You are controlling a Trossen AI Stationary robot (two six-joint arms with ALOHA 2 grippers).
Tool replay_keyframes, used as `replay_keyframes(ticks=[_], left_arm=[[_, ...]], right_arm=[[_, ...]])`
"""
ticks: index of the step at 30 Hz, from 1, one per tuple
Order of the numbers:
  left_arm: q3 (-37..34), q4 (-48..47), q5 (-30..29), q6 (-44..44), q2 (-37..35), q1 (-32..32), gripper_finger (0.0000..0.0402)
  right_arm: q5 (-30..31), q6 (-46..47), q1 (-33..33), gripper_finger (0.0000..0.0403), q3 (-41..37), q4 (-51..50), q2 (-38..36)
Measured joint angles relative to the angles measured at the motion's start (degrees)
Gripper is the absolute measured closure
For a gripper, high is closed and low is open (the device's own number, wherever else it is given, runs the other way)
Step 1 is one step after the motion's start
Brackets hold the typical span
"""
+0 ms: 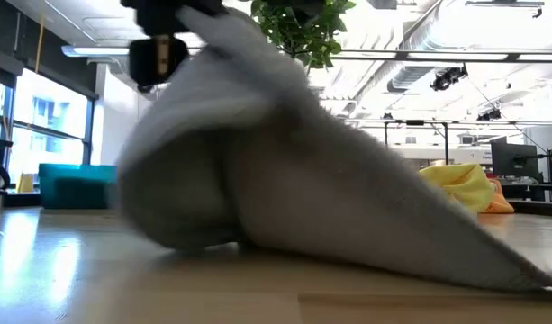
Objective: Fold microfiber towels
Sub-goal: Fold the gray towel
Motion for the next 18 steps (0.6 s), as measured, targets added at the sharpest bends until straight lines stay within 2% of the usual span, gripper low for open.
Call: replay_keyframes(ticks=[5, 10, 14, 18], left_arm=[[0.0, 0.33, -8.23, 0.01, 0.0, 2.72, 0.0401], [0.0, -4.25, -17.06, -3.98, 0.0, 6.54, 0.0401], [0.0, -8.1, -18.35, -4.52, 0.0, 8.82, 0.0401], [-0.02, -10.43, -18.05, -4.52, 0.0, 10.03, 0.0401]], right_arm=[[4.27, 10.85, 0.02, 0.0254, 0.02, -7.8, -2.44], [11.29, 24.04, 1.02, 0.0254, 0.0, -16.73, -2.34], [17.63, 34.46, 2.74, 0.0254, -1.83, -21.41, -0.67], [19.73, 42.04, 4.63, 0.0254, -7.42, -17.91, -0.54]])
